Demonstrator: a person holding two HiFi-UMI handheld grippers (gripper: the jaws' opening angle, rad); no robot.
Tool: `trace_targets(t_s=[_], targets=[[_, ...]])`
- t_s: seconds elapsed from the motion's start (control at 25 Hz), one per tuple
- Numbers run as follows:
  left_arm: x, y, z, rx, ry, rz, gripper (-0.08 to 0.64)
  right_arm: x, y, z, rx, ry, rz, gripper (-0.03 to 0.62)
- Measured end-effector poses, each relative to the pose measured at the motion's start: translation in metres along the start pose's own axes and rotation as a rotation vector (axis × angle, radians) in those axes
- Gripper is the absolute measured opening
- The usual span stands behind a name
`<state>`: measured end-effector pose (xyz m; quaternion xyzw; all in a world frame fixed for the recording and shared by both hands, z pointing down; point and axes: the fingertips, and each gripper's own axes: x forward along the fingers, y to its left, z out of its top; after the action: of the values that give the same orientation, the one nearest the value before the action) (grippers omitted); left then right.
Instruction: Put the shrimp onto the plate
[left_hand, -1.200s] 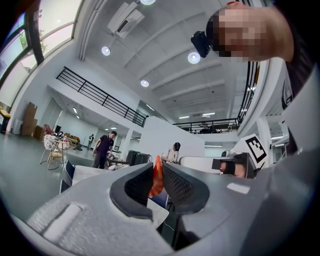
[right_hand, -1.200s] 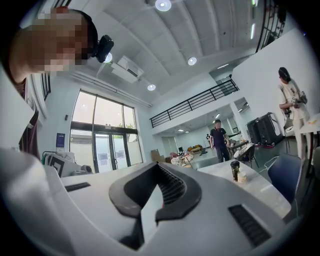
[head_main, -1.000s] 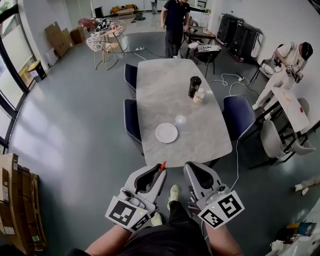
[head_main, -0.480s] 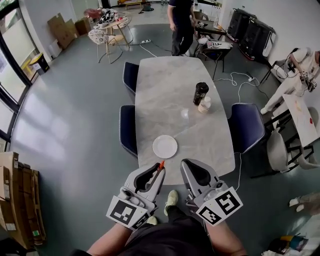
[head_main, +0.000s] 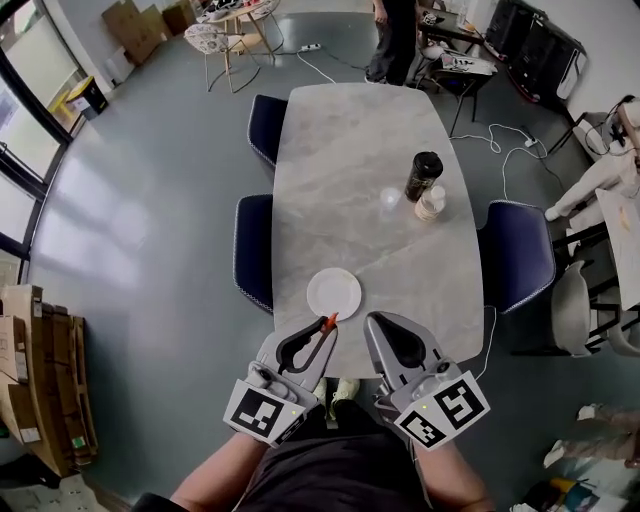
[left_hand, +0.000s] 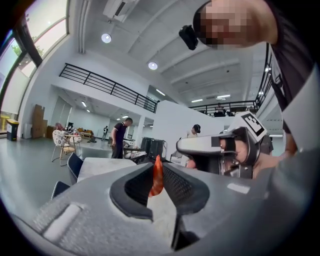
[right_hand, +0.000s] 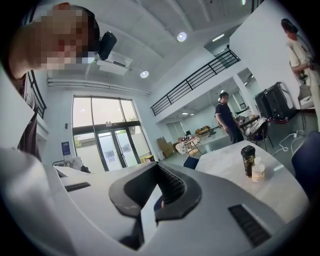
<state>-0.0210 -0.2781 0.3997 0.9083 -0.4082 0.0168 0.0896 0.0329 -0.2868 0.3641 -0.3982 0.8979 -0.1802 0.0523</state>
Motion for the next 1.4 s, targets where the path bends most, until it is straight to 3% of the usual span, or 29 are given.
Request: trace_targets(t_s=[0.24,0.52,1.0,1.4], targets=[[0.035,0.03,-0.062,0.02,0.105,-0.034,0.063,0.02,-0.039,-0.038,0.036,0.021,-0.069,0.002],[0.075,0.058,-0.124,0.117,0.162,-0.102,0.063,0.039,-0.079,-0.092,0.049,0.035,-0.111,0.002],[0.126,0.095,-0.264,0.214,0.44,-0.171,0.063,0.066,-0.13,-0.161,0.097,0.067,-0.13,0.002],[0.139,0.104,-0.325,0.343,0.626,-0.187,0.063,0.071,-0.147,-0.182,0.114,0.057,-0.11,0.002]])
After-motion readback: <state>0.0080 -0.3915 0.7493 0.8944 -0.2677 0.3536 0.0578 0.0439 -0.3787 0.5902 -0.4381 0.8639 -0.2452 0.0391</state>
